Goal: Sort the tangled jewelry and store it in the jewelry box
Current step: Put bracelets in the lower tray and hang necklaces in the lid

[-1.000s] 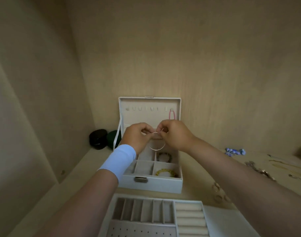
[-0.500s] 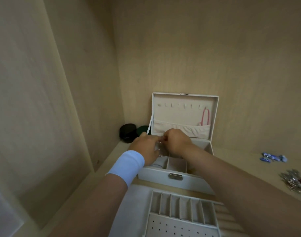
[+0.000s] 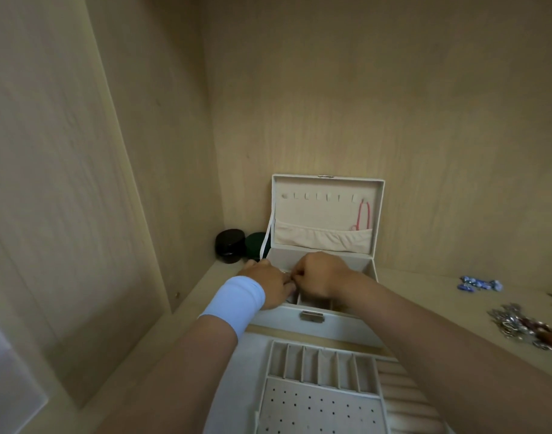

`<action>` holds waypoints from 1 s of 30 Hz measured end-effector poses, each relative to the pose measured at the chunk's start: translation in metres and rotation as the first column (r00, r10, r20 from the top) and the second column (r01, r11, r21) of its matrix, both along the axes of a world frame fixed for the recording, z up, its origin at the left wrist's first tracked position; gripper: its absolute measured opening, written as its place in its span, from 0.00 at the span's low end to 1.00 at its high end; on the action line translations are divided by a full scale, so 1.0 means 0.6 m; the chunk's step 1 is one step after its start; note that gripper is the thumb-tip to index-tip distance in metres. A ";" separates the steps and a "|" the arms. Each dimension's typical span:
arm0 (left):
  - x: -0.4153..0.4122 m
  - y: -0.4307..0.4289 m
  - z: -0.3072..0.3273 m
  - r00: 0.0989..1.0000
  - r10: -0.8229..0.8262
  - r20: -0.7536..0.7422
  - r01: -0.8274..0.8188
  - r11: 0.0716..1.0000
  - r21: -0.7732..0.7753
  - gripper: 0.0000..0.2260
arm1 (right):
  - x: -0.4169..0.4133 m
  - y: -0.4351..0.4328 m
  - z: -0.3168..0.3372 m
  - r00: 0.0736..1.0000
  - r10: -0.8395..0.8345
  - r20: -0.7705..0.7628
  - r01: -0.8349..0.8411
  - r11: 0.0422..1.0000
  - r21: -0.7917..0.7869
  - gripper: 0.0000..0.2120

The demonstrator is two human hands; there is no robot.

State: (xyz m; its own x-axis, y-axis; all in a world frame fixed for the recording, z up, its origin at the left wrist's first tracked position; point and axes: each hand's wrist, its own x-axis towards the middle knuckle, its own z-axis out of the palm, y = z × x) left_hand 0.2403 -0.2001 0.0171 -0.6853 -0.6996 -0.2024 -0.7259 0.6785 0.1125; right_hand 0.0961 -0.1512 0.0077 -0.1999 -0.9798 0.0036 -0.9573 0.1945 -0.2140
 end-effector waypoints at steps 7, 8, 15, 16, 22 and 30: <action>0.008 -0.007 -0.003 0.994 -0.015 -0.104 0.019 0.999 0.037 0.20 | 0.000 0.014 0.020 0.999 0.046 0.027 -0.046 0.999 0.024 0.15; 0.013 -0.006 -0.003 0.985 -0.019 -0.169 0.022 1.000 0.013 0.19 | -0.002 0.022 0.026 0.998 0.048 0.040 -0.047 0.999 -0.010 0.15; 0.081 0.096 0.012 0.844 -0.073 -0.531 0.049 0.997 -0.060 0.08 | -0.002 0.179 0.070 1.000 0.022 0.018 -0.019 0.987 -0.162 0.13; 0.093 0.118 0.012 0.842 -0.076 -0.534 0.060 0.997 -0.047 0.07 | 0.001 0.212 0.072 1.000 0.009 0.019 -0.005 0.985 -0.170 0.12; 0.156 0.241 0.017 0.944 0.056 -0.325 -0.001 0.986 0.167 0.33 | 0.040 0.393 0.064 0.990 -0.101 0.101 0.104 0.994 -0.032 0.26; 0.202 0.317 -0.011 0.987 -0.033 -0.159 0.067 0.974 0.214 0.56 | 0.086 0.481 -0.007 0.956 0.019 0.294 -0.065 0.986 0.150 0.53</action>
